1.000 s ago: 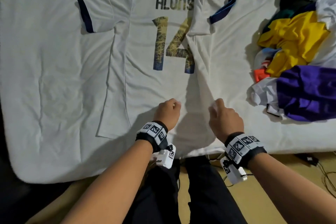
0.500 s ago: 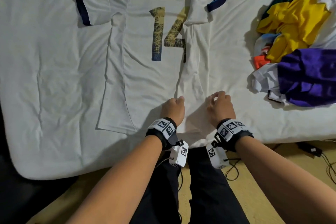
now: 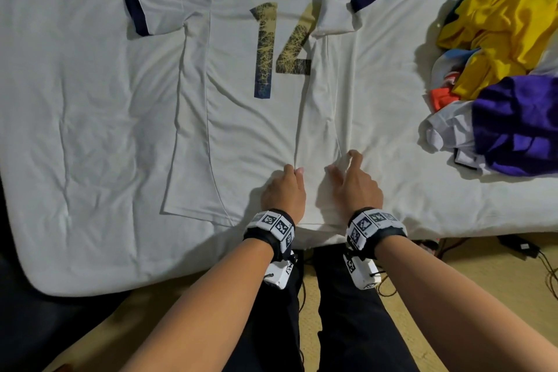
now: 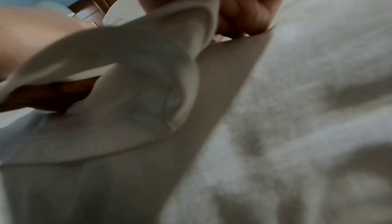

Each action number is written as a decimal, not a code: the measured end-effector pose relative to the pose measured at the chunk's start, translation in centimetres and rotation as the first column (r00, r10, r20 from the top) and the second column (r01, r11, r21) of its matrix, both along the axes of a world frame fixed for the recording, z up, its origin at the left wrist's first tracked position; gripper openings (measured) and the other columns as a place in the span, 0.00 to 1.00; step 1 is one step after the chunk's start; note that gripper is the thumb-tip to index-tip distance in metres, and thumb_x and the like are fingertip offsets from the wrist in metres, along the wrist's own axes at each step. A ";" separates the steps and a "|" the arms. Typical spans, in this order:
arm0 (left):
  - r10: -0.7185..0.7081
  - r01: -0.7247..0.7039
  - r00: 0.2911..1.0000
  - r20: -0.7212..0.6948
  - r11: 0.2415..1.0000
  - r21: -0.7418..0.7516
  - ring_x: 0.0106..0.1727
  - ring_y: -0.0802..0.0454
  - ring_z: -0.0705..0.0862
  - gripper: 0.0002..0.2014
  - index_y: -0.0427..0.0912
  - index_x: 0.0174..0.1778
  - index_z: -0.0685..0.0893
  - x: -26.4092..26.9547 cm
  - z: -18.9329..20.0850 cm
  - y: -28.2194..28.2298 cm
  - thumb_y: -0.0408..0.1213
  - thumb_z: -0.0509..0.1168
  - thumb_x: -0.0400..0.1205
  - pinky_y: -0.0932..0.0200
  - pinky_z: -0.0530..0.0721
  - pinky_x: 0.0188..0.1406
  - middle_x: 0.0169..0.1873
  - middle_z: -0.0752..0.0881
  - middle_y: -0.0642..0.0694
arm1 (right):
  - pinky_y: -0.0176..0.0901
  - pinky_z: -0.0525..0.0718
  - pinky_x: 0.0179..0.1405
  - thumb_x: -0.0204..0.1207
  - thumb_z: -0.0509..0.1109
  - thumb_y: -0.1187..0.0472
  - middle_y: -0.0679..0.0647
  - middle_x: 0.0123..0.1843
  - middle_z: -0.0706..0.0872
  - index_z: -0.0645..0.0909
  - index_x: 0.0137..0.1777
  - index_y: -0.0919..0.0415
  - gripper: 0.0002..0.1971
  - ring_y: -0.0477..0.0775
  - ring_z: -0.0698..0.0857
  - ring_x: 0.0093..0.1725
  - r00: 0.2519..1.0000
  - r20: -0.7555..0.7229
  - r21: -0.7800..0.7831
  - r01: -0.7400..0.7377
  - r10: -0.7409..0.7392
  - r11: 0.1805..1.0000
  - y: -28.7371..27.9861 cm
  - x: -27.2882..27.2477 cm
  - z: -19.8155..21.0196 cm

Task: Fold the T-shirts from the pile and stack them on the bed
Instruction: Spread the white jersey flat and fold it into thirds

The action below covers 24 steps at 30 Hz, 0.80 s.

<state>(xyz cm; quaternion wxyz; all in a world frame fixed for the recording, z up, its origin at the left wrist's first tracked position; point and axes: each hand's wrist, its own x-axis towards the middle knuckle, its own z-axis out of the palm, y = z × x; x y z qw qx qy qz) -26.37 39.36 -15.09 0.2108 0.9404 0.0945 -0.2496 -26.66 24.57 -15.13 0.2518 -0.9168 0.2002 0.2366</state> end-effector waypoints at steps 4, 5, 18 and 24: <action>-0.153 0.164 0.985 -0.076 0.973 0.164 0.53 0.35 0.87 0.19 0.41 0.60 0.81 1.5 1.2 1.2 0.51 0.52 0.92 0.50 0.72 0.42 0.52 0.90 0.39 | 0.54 0.78 0.40 0.84 0.61 0.43 0.58 0.56 0.84 0.55 0.76 0.53 0.28 0.66 0.84 0.39 0.993 -0.041 -0.101 -0.117 0.113 0.988 -0.7 0.6 1.0; -0.182 0.195 0.980 -0.077 0.956 0.218 0.53 0.36 0.87 0.18 0.40 0.61 0.80 2.1 1.6 1.4 0.50 0.54 0.90 0.51 0.73 0.42 0.51 0.90 0.39 | 0.54 0.80 0.41 0.82 0.62 0.42 0.58 0.60 0.80 0.54 0.78 0.52 0.31 0.67 0.86 0.43 0.993 -0.015 -0.104 -0.116 0.115 0.988 -1.0 1.0 1.2; -0.721 0.700 0.692 -0.037 0.659 0.275 0.90 0.42 0.38 0.33 0.50 0.90 0.36 10.9 -3.9 -0.4 0.56 0.40 0.92 0.27 0.45 0.84 0.90 0.36 0.46 | 0.64 0.43 0.88 0.79 0.35 0.42 0.54 0.90 0.31 0.35 0.90 0.56 0.40 0.60 0.33 0.89 0.763 -0.073 -0.205 -0.641 0.642 0.739 -4.8 8.9 -3.8; -0.491 0.463 0.871 0.014 0.831 0.308 0.89 0.33 0.38 0.37 0.42 0.90 0.40 12.1 -4.0 2.6 0.59 0.42 0.90 0.21 0.43 0.82 0.89 0.37 0.37 | 0.65 0.42 0.87 0.80 0.38 0.41 0.55 0.92 0.41 0.42 0.91 0.58 0.40 0.60 0.40 0.90 0.842 -0.044 -0.252 -0.531 0.538 0.809 -6.2 9.3 -3.5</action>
